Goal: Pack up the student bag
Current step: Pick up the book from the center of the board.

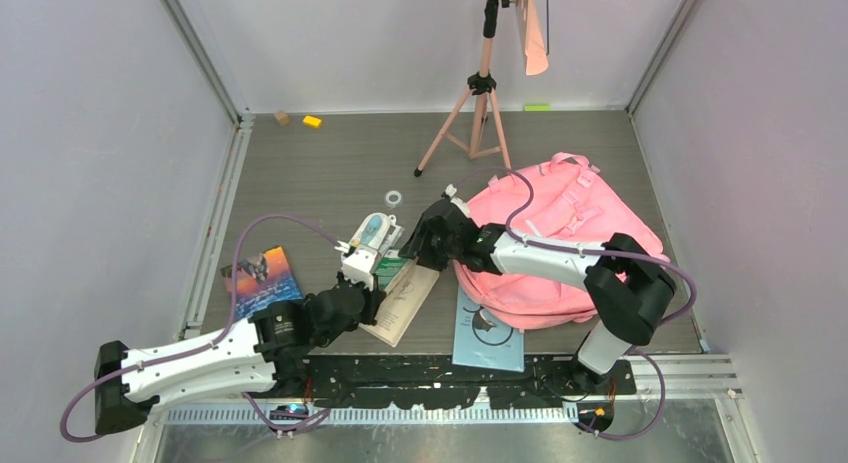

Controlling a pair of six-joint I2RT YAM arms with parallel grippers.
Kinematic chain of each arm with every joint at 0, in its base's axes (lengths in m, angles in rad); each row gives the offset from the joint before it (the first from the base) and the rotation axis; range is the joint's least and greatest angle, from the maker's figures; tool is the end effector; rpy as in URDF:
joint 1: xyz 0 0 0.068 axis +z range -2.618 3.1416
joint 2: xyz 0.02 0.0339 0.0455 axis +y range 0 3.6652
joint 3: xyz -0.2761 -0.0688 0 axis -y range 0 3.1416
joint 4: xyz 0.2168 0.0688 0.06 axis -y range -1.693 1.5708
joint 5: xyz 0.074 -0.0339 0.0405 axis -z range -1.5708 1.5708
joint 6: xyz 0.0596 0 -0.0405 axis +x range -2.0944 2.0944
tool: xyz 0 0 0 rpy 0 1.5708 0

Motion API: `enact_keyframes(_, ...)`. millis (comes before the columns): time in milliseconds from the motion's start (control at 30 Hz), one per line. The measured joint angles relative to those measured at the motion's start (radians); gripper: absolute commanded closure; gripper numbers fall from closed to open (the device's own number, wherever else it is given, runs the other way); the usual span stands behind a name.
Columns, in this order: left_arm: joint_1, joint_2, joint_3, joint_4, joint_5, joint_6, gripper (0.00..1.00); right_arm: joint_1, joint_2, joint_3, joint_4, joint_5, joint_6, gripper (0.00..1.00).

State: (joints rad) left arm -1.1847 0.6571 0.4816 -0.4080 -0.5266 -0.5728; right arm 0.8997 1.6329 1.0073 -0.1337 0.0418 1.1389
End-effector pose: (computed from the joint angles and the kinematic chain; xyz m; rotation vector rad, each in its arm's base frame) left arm 0.0767 -0.1092 0.2342 0.3396 2.0793 -0.5052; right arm 0.2164 0.2685 0.2188 0.3252 2.5156 0.9003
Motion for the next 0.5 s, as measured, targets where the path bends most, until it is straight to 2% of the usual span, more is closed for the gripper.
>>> enact_keyframes(33, 0.000, 0.000, -0.002, 0.002, 0.002, 0.000, 0.90, 0.000, 0.005, 0.002, 0.004, -0.003, 0.003, 0.75)
enact_keyframes(67, 0.000, 0.000, -0.003, 0.004, 0.004, 0.002, 0.80, 0.000, 0.007, 0.005, 0.008, -0.003, 0.005, 0.86)
enact_keyframes(133, 0.000, 0.001, -0.003, 0.007, 0.005, 0.006, 0.58, 0.001, 0.011, 0.013, 0.011, -0.005, 0.017, 0.97)
enact_keyframes(233, 0.000, 0.018, -0.003, 0.007, 0.005, 0.027, 0.32, 0.001, 0.013, 0.023, 0.014, -0.003, 0.021, 1.00)
enact_keyframes(500, 0.000, 0.198, 0.044, 0.005, 0.006, 0.087, 0.04, 0.002, 0.015, 0.033, 0.010, 0.002, 0.038, 1.00)
